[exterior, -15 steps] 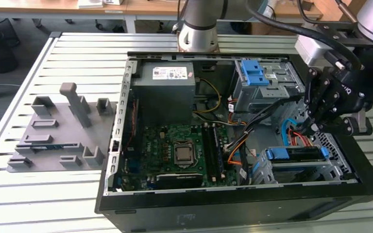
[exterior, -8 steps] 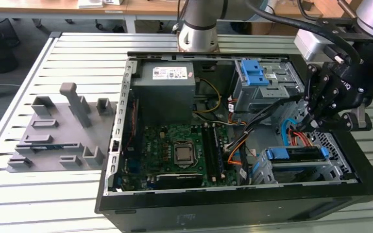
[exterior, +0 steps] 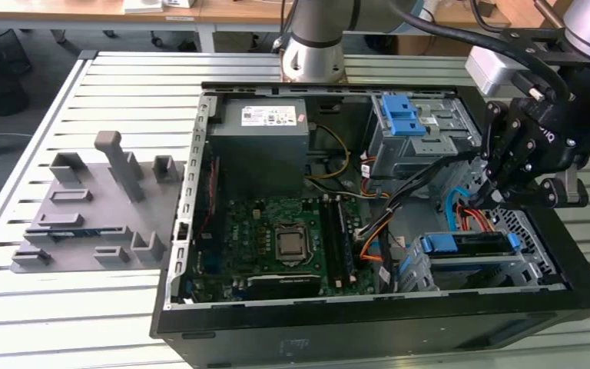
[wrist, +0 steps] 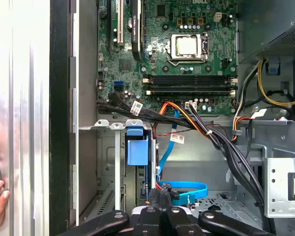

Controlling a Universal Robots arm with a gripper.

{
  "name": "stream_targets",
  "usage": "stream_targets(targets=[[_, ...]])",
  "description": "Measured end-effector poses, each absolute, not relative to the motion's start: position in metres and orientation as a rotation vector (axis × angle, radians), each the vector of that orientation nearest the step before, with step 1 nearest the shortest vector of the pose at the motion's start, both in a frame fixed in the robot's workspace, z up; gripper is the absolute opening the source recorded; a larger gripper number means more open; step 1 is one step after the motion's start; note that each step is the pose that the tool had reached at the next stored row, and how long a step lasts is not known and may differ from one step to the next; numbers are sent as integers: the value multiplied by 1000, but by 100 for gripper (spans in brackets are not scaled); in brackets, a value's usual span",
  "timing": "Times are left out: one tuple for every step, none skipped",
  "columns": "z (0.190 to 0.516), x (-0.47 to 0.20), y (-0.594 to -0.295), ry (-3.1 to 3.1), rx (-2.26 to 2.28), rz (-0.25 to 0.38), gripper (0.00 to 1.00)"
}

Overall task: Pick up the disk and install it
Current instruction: 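Insert the second disk wire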

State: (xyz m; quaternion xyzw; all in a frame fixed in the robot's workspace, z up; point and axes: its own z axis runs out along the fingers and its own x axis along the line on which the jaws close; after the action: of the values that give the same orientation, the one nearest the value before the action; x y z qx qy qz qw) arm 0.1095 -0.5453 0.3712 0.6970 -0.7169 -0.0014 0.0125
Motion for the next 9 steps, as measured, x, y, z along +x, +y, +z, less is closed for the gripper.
stream_targets(targets=[[371,110,-545,-2233,2171,-1,11],[371,110,-544,-2231,2169,5,11],[371,110,-544,-2229,2167,8,11],[371,110,-544,-2228,2166,11,11],[371,110,-543,-2226,2164,14,11],[371,110,-543,-2225,2163,16,11],[371,110,-542,-2224,2162,19,11],[371,109,-541,-2224,2161,20,11],[371,109,-540,-2223,2161,21,11]])
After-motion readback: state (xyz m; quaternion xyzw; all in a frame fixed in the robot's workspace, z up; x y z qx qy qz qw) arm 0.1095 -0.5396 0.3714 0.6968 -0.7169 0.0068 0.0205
